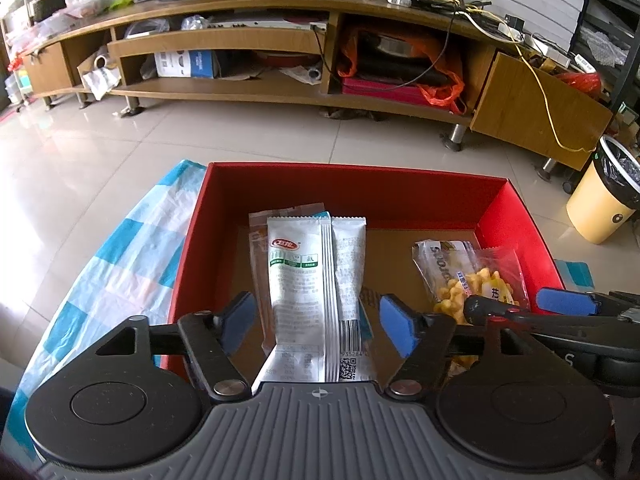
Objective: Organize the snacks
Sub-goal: 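Lower both snacks into the box and open both grippers, then move both tools back toward the remaining snacks on the cloth, then grasp the white-red wafer strip pack with the left gripper while the right gripper grasps the wrapped bun, then carry the wafer strip pack and bun over the red box with both grippers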
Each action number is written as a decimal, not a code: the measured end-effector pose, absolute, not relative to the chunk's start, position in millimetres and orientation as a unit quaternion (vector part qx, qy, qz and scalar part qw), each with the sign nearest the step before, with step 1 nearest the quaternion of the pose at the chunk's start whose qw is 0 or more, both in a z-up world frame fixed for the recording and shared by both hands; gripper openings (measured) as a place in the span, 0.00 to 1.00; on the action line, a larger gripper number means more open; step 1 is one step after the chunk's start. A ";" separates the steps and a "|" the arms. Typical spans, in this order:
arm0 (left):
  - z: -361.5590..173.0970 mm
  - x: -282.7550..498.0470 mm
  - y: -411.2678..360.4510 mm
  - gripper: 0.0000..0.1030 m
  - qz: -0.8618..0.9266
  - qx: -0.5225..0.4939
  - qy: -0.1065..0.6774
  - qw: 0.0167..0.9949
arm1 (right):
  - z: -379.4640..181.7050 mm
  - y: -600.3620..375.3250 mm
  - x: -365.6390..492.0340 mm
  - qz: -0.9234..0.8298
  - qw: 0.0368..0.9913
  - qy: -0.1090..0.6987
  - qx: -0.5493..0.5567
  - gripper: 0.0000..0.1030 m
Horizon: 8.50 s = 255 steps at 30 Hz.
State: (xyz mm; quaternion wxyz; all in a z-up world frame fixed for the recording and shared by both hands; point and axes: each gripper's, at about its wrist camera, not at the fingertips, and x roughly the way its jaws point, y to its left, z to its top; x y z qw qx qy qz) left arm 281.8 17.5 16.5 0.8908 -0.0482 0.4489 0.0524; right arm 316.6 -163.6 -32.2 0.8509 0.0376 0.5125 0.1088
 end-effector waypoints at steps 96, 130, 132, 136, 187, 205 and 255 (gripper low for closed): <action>-34.9 176.7 9.8 0.83 0.011 -0.041 0.554 0.831 | -57.0 -196.9 235.5 0.108 0.792 0.600 -0.004 0.80; -2.6 146.8 15.2 0.43 -0.006 -0.080 0.522 0.849 | -6.3 -222.9 191.8 0.078 0.823 0.562 0.038 0.56; -3.7 146.3 15.6 0.51 -0.003 -0.079 0.520 0.850 | -8.1 -222.4 189.1 0.075 0.821 0.565 0.032 0.56; -14.0 152.6 13.5 0.75 0.006 -0.076 0.526 0.847 | -6.5 -224.0 189.3 0.080 0.821 0.563 0.045 0.50; 0.6 153.6 10.9 0.52 -0.022 -0.105 0.509 0.854 | -1.7 -255.8 187.7 0.113 0.815 0.558 0.104 0.56; 44.2 166.7 14.2 0.52 -0.029 -0.129 0.450 0.883 | 30.9 -233.9 212.5 0.139 0.841 0.506 0.133 0.56; 48.2 292.3 18.0 0.53 0.010 -0.121 0.427 0.896 | -9.3 -193.6 329.0 0.103 0.843 0.509 0.139 0.57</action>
